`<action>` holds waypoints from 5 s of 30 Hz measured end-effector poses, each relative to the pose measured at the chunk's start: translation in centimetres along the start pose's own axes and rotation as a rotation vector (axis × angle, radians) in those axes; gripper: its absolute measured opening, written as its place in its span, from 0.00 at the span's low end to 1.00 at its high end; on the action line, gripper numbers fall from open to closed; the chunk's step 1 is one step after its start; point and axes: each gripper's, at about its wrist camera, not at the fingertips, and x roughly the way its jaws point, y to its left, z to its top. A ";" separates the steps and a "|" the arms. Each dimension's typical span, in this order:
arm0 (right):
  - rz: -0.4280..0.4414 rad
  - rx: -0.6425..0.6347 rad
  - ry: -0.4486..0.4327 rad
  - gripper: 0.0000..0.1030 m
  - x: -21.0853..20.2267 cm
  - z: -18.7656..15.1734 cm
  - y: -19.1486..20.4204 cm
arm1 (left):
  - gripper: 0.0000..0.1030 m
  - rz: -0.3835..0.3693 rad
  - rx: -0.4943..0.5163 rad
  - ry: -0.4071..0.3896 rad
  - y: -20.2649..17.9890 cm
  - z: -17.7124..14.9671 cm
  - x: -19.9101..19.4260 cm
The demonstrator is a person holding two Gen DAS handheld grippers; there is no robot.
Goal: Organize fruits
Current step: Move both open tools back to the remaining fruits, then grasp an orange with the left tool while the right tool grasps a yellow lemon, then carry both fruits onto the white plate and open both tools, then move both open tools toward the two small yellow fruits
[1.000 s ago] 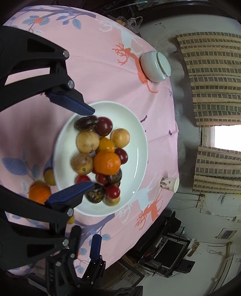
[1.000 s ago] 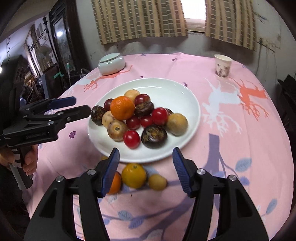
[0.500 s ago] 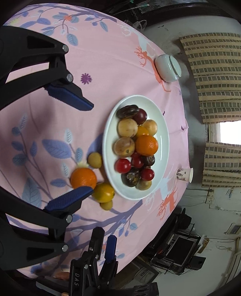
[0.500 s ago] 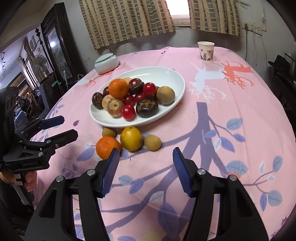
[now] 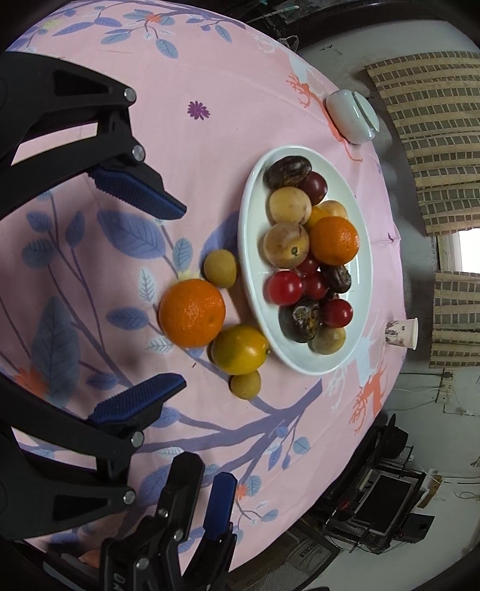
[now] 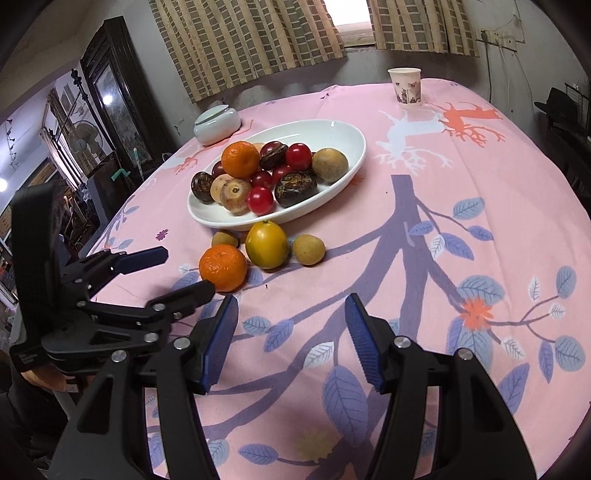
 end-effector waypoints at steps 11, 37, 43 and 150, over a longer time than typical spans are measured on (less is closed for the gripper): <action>0.011 0.056 -0.008 0.59 0.6 0.1 -1.7 | 0.57 0.011 -0.029 0.070 -0.2 0.6 3.1; -0.077 -0.105 0.030 0.59 1.5 1.7 2.3 | 0.43 -0.053 -0.047 0.028 5.1 -1.4 -0.1; -0.083 -0.243 0.063 0.58 4.4 2.9 6.0 | 0.43 -0.076 -0.064 0.020 6.5 -1.8 -0.2; -0.133 -0.128 0.033 0.61 4.2 4.0 1.8 | 0.81 -0.056 -0.117 0.044 6.9 1.0 -0.9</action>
